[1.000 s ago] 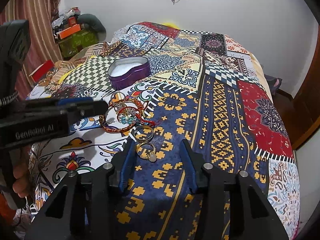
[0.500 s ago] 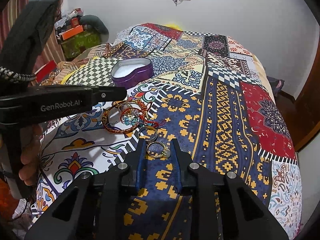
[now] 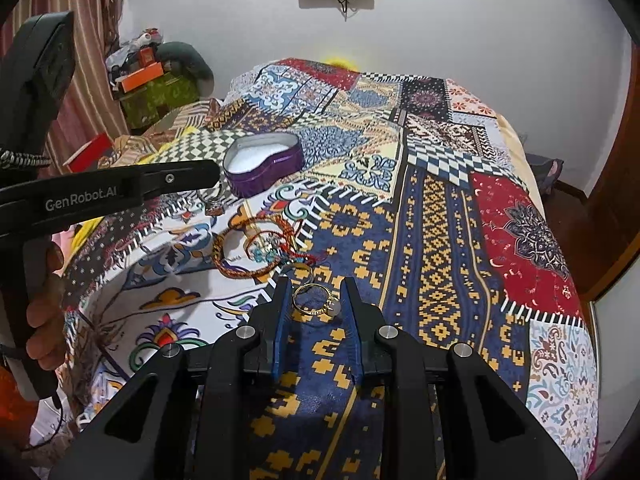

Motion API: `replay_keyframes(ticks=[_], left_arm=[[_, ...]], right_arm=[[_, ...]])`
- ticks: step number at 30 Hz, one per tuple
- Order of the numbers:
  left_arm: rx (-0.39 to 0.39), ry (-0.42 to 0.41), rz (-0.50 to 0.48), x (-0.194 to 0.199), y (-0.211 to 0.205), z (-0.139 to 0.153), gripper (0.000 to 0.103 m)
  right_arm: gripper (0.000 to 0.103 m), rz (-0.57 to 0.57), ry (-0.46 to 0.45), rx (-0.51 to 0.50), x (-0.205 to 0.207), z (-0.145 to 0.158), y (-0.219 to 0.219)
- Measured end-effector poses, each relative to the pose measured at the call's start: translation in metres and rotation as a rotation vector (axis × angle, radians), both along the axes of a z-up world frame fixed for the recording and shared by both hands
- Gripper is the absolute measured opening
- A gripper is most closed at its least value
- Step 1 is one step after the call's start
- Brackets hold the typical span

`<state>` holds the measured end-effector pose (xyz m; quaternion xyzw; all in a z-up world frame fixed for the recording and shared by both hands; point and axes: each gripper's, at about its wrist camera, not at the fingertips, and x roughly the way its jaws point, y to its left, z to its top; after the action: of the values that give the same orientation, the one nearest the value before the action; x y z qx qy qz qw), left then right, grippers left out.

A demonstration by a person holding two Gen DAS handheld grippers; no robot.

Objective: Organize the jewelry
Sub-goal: 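Close the right gripper on the gold ring and lift it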

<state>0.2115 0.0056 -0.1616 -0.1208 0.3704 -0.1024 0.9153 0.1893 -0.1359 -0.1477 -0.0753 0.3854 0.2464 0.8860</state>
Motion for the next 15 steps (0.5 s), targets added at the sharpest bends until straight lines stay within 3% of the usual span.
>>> replay_keyframes(ticks=[9,15], left_arm=[[0.006,-0.050,0.041,-0.014,0.016,0.022,0.001],[0.053,-0.103,0.077,-0.021,0.029,0.039,0.001]], right_arm=[[0.022,-0.013,-0.070,0.021,0.002,0.031,0.005],[0.022,-0.002,-0.118,0.028,0.009,0.052,0.013]])
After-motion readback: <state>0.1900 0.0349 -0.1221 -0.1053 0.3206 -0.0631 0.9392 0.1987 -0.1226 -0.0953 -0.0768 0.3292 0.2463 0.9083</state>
